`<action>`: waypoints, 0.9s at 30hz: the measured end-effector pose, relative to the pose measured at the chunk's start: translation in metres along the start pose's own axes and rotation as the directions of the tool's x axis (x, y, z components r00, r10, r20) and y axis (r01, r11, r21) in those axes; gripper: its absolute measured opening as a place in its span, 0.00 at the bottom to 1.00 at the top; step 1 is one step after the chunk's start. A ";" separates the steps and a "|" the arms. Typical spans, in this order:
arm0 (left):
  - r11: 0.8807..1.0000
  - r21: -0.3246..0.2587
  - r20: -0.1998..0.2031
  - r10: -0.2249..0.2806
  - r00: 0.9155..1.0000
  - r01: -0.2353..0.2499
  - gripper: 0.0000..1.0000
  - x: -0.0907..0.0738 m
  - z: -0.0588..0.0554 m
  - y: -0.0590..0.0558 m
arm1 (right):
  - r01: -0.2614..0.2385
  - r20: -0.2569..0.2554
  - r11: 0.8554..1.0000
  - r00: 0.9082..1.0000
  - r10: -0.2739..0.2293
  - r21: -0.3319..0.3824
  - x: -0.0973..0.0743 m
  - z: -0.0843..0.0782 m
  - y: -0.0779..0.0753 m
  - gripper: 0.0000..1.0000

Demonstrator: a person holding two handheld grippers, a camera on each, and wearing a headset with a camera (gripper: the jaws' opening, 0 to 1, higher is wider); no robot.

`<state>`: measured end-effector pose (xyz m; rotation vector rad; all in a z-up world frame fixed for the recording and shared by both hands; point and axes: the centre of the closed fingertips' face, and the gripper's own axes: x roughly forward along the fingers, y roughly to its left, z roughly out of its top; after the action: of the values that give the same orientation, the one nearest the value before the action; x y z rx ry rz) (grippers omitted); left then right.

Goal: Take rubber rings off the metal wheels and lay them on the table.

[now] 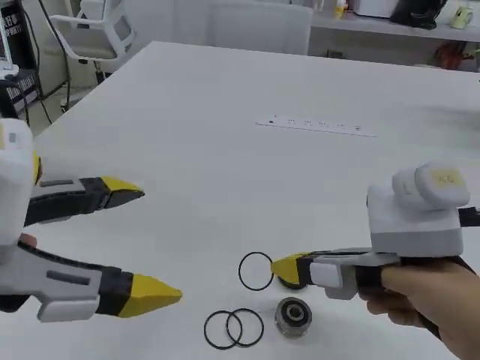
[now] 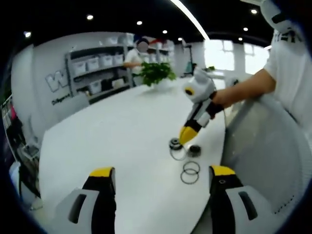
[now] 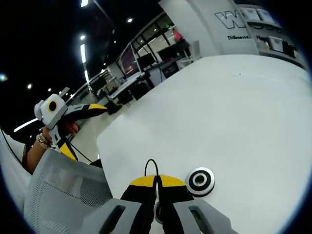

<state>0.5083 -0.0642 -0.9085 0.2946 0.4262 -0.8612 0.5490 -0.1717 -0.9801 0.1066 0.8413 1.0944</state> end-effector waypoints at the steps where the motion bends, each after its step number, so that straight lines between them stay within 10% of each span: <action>1: 1.000 -0.008 -0.008 0.006 1.000 -0.006 0.79 -0.002 -0.005 -0.001 | -0.002 -0.014 1.000 1.000 0.002 -0.003 0.001 -0.003 0.001 0.00; 11: 0.998 -0.058 -0.051 0.009 0.999 -0.012 0.82 -0.004 -0.031 -0.013 | 0.000 -0.098 0.998 0.995 -0.006 -0.056 0.006 -0.020 0.001 0.00; 27: 0.996 -0.083 -0.045 0.021 0.999 -0.024 0.84 -0.006 -0.032 -0.009 | 0.040 -0.142 0.986 0.988 -0.063 -0.159 0.011 -0.029 -0.008 0.05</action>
<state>0.4899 -0.0528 -0.9345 0.2417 0.4980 -0.8139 0.5381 -0.1759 -1.0096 -0.1275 0.8818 1.1246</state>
